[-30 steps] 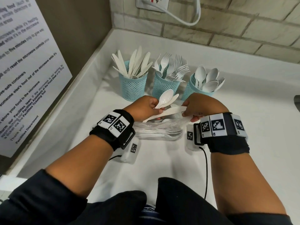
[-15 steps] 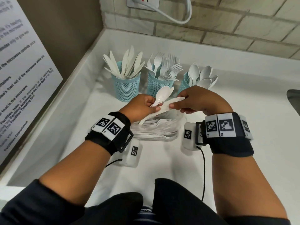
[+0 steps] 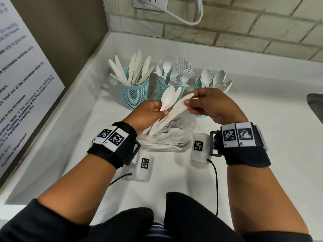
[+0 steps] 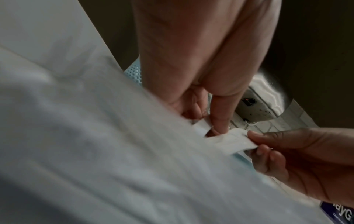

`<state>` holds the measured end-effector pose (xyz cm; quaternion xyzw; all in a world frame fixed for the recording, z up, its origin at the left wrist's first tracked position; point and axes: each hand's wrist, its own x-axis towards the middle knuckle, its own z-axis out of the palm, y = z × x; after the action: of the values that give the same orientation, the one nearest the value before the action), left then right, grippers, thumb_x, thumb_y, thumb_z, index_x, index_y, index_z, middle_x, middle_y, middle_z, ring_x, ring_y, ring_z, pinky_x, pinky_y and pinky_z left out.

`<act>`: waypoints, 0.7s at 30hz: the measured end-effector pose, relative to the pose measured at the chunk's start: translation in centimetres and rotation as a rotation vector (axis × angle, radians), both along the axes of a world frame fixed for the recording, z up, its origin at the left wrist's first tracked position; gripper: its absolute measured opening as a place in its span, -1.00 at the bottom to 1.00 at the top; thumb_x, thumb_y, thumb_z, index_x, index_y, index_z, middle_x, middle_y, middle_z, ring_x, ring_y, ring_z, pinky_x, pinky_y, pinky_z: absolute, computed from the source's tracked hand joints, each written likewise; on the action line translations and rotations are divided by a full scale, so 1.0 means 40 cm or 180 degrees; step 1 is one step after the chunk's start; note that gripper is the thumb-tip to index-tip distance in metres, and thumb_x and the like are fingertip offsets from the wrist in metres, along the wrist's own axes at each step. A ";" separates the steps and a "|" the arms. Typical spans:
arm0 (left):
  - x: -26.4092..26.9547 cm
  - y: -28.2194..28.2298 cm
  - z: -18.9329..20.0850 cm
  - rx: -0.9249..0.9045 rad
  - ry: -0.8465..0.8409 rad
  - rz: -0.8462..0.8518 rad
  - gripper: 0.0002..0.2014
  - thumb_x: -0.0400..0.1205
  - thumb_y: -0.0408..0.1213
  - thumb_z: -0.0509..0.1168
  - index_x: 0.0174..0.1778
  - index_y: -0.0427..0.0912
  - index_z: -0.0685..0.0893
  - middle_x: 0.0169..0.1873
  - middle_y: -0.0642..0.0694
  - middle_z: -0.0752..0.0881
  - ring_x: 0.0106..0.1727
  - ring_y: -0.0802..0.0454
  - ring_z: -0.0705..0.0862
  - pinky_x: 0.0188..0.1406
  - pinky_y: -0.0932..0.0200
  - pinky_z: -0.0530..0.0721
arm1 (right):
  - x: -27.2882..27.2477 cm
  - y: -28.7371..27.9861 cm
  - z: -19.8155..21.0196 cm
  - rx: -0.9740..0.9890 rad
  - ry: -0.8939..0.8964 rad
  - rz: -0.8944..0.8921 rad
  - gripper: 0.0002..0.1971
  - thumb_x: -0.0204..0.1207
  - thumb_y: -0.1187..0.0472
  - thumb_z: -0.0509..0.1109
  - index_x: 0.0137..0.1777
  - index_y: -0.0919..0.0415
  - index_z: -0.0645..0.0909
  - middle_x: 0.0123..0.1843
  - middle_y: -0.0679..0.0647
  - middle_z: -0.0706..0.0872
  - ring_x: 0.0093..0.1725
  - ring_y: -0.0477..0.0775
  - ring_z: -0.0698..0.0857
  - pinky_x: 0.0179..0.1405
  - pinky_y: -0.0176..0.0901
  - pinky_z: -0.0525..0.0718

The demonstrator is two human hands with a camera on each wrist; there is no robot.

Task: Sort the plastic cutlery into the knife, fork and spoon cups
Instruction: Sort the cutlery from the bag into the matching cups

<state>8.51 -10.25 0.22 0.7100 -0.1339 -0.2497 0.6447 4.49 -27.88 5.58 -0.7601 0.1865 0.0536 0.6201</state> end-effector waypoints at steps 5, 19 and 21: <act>0.001 -0.001 0.007 -0.0122 0.0070 0.0074 -0.79 0.61 -0.50 0.27 0.13 -0.31 0.69 -0.22 0.12 0.76 -0.26 0.30 0.73 -0.04 0.37 0.69 | 0.006 0.002 -0.007 -0.0017 -0.0082 -0.0103 -0.89 0.46 0.42 0.43 -0.19 0.21 0.62 -0.36 0.06 0.61 -0.45 -0.12 0.57 -0.50 -0.42 0.60; -0.020 0.004 0.042 -0.0306 0.0103 0.0234 -0.78 0.61 -0.51 0.26 0.13 -0.27 0.68 0.09 -0.24 0.74 -0.01 0.04 0.74 0.23 0.11 0.65 | 0.024 0.041 0.008 0.0166 -0.0597 -0.0269 -0.86 0.59 0.37 0.30 -0.19 0.20 0.54 -0.28 0.12 0.70 -0.47 -0.17 0.73 -0.40 -0.31 0.75; -0.019 0.008 0.059 -0.0395 0.0092 0.0303 -0.76 0.63 -0.49 0.23 0.18 -0.30 0.66 0.10 -0.25 0.73 0.08 -0.08 0.72 0.27 0.04 0.62 | 0.036 0.048 0.028 0.0095 -0.0771 -0.0300 -0.85 0.60 0.38 0.29 -0.19 0.18 0.53 -0.27 0.11 0.70 -0.47 -0.16 0.73 -0.38 -0.29 0.76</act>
<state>7.75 -9.95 2.59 0.6706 -0.1058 -0.2201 0.7004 5.92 -25.95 6.69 -0.7421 0.1450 -0.0650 0.6511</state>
